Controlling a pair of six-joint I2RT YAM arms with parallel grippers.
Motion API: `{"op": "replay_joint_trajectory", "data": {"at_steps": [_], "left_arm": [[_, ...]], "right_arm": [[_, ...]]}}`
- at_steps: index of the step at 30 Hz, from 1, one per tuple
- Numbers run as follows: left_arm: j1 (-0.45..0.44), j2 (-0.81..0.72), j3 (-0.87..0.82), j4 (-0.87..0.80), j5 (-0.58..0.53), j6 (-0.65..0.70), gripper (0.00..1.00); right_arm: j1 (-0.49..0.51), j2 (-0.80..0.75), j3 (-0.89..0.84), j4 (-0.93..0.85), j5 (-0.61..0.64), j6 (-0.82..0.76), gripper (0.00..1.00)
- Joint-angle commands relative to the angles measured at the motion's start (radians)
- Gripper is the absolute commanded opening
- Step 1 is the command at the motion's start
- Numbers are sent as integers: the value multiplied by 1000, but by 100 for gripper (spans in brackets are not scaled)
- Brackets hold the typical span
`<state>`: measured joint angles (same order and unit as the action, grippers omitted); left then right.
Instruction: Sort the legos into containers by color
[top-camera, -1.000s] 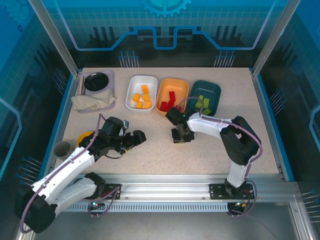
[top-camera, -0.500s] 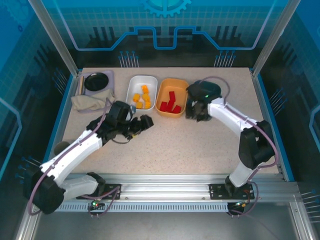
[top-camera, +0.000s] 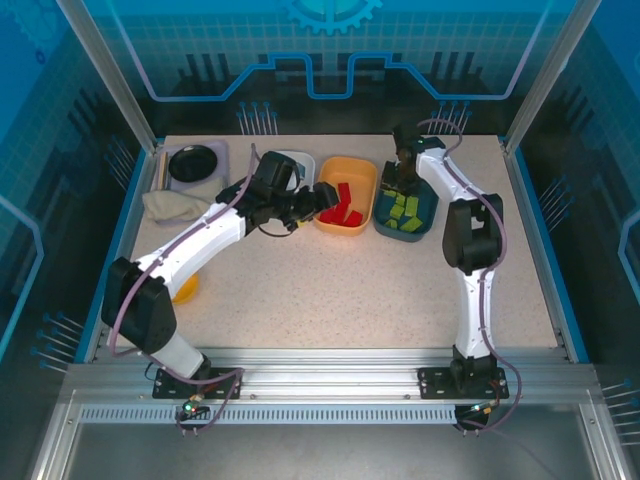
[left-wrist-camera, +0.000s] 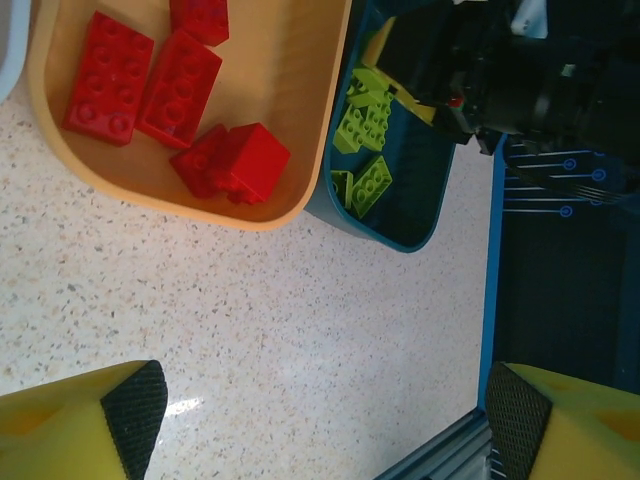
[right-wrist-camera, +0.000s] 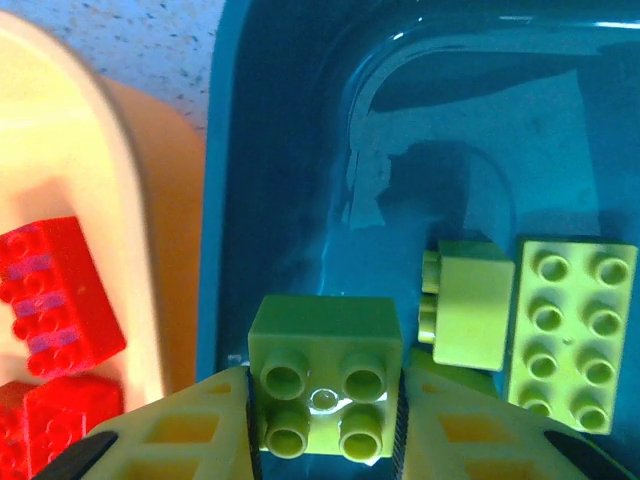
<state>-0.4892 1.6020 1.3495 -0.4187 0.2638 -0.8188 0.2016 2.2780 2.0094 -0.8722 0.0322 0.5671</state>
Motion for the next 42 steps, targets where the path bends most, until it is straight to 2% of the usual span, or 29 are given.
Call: {"op": "replay_joint_trajectory", "data": {"at_steps": [1, 8, 13, 17, 20, 21, 22, 24, 26, 31, 36, 38, 40, 41, 42], "left_arm": [[-8, 16, 43, -8, 23, 29, 86], [-8, 0, 54, -36, 6, 32, 86], [-9, -37, 73, -111, -51, 32, 86], [-6, -96, 66, -213, -129, 38, 87], [-3, -152, 37, -272, -157, 59, 88], [-2, -174, 22, -288, -163, 67, 91], [1, -201, 3, -303, -172, 78, 99], [4, -255, -42, -329, -178, 99, 99], [10, -311, -91, -362, -179, 115, 99], [18, -439, -197, -374, -164, 137, 99], [20, -504, -243, -365, -205, 181, 99], [20, -503, -223, -422, -333, 188, 99], [20, -505, -213, -492, -570, 146, 99], [20, -523, -236, -495, -697, 141, 99], [20, -556, -283, -444, -768, 183, 99]], "right_arm": [[-17, 25, 40, -76, -30, 14, 37], [-18, -18, 8, -53, -41, 15, 59], [-7, -142, -52, -39, -18, 10, 62], [14, -326, -191, 4, 24, -1, 62], [53, -511, -369, 70, 68, -47, 67], [69, -573, -437, 99, 69, -62, 70], [84, -641, -516, 134, 61, -83, 72], [115, -772, -649, 192, 12, -119, 77], [140, -901, -770, 221, -28, -137, 100], [175, -1162, -964, 228, -93, -147, 100], [178, -1256, -996, 183, -52, -150, 100], [166, -1245, -947, 139, 48, -138, 100], [149, -1230, -906, 106, 204, -115, 100], [121, -1237, -913, 135, 233, -130, 100], [93, -1251, -931, 173, 228, -136, 100]]}}
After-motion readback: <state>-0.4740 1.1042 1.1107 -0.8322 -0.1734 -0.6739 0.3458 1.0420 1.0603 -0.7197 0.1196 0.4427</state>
